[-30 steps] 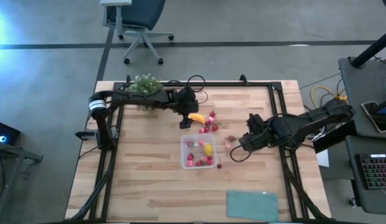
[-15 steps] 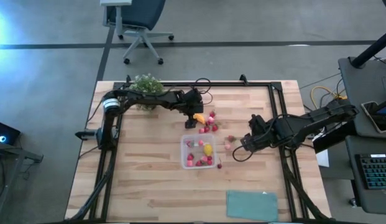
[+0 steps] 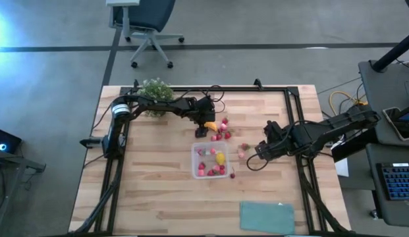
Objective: Pick and placing Produce into tupperware
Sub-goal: Put the yellow banana into the transparent container
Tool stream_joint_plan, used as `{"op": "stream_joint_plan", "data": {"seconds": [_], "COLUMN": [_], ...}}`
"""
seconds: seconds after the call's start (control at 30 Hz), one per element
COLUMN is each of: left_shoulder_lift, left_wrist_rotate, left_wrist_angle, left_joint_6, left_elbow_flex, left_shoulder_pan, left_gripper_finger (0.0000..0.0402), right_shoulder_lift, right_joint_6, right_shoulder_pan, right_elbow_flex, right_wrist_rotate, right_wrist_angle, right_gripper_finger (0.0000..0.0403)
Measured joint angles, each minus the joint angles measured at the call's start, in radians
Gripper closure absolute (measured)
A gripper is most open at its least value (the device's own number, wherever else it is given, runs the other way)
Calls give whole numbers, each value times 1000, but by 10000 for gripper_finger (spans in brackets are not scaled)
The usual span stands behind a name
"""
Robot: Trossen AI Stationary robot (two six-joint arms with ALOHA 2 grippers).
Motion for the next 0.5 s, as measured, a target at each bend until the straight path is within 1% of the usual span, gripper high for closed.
{"op": "stream_joint_plan", "data": {"seconds": [0.33,0.5], "left_shoulder_lift": [0,0], "left_wrist_rotate": [0,0], "left_wrist_angle": [2,2], "left_joint_6": [4,4], "left_elbow_flex": [-8,-10], "left_shoulder_pan": [0,0], "left_gripper_finger": [170,200], "right_shoulder_lift": [0,0], "right_joint_6": [2,0], "right_shoulder_pan": [0,0], "right_elbow_flex": [0,0], "right_wrist_rotate": [0,0], "right_wrist_angle": [5,6], "right_gripper_finger": [138,138]}}
